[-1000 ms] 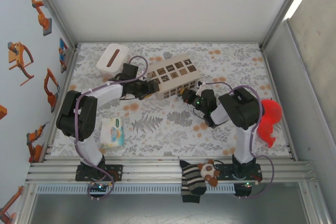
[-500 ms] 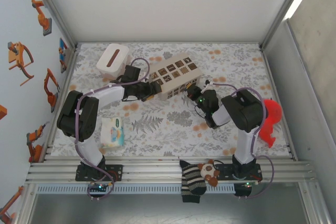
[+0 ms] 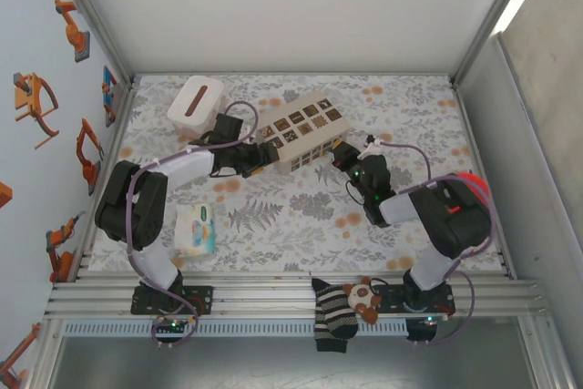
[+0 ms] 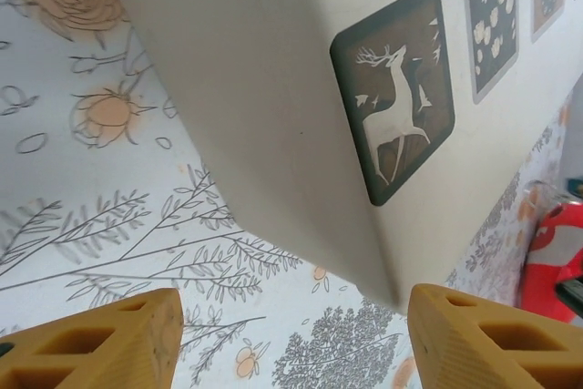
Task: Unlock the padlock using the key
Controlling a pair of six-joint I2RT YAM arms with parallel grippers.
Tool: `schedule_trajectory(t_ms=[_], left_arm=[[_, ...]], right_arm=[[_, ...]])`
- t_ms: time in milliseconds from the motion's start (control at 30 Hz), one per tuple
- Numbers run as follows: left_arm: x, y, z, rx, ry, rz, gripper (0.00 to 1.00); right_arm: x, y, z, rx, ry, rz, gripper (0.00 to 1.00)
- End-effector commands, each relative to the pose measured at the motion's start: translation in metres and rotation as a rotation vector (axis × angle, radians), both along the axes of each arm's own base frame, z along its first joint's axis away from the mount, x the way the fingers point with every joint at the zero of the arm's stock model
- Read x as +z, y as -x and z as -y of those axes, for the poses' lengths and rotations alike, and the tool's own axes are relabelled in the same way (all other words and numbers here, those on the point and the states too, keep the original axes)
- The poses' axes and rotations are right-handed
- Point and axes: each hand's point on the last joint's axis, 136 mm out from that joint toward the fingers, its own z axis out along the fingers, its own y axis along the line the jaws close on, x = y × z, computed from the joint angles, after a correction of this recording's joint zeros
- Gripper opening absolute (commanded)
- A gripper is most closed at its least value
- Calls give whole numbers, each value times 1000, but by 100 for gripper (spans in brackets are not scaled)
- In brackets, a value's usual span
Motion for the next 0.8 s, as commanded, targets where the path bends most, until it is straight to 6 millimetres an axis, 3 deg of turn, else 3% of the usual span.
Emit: schedule_trajectory(t_ms=[0,333,533,767], left_arm=[[28,-1,-15,20,-28,82,68],[89,-1,-66,117,-169,378,75],[121,11,-101,182,-269,530,81],[151,30,-145,290,-399,660,88]], right_arm=[[9,11,8,17,137,-13,0],[69,67,20,182,457,-48,0],[87,105,14,350,509,-118,0],[93,145,-1,511,517,-230,0]])
